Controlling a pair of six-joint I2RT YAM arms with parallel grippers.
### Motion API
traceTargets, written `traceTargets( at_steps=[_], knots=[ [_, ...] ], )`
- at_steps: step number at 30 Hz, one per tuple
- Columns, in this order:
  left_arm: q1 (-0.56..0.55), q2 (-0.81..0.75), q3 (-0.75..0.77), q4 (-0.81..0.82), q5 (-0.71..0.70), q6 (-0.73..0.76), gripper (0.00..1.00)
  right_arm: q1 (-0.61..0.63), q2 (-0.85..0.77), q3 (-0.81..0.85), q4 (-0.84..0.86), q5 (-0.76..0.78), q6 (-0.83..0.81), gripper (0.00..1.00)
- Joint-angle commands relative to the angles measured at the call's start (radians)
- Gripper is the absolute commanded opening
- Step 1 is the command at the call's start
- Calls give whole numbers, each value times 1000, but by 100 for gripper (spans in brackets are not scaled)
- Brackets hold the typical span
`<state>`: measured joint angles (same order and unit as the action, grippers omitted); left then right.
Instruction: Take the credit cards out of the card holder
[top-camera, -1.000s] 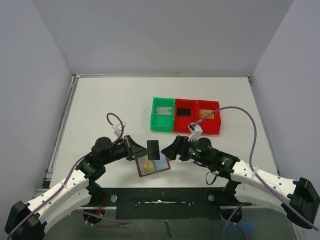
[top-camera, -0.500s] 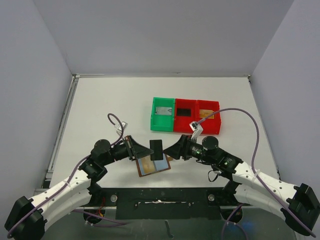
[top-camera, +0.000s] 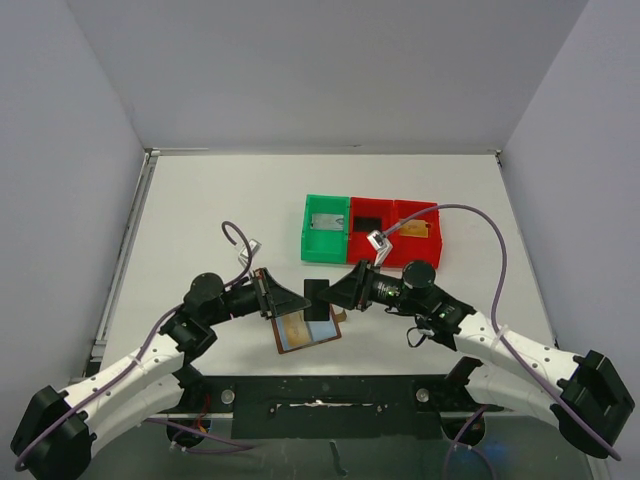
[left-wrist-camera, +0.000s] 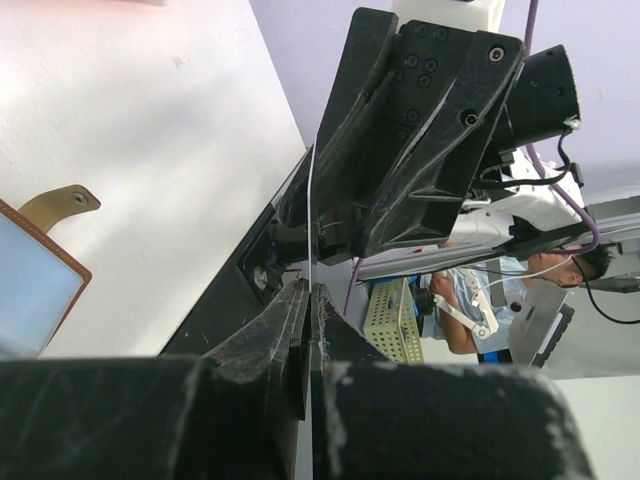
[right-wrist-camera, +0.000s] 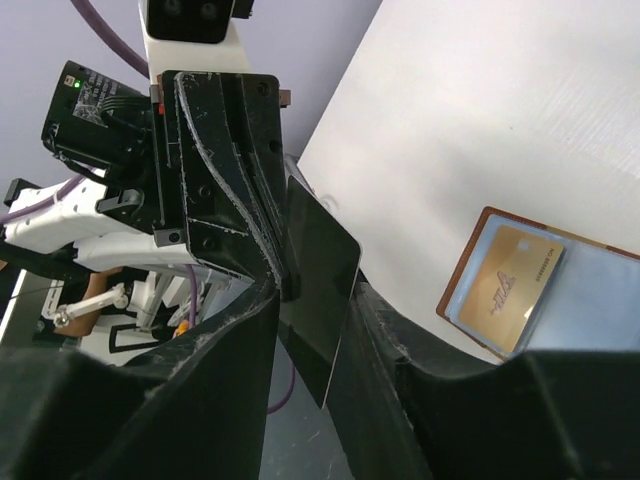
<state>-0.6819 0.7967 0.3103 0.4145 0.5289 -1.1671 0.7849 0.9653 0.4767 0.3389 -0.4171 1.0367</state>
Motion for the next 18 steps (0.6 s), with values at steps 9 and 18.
traceTargets(
  at_steps=[9,18],
  knots=[
    [-5,-29,-4,166,16,-53,0,-17,22,-72,331,-158,77,17],
    [-3,-88,70,-129,-82,54,67,-104,-111,-67,119,-73,7,0]
  ],
)
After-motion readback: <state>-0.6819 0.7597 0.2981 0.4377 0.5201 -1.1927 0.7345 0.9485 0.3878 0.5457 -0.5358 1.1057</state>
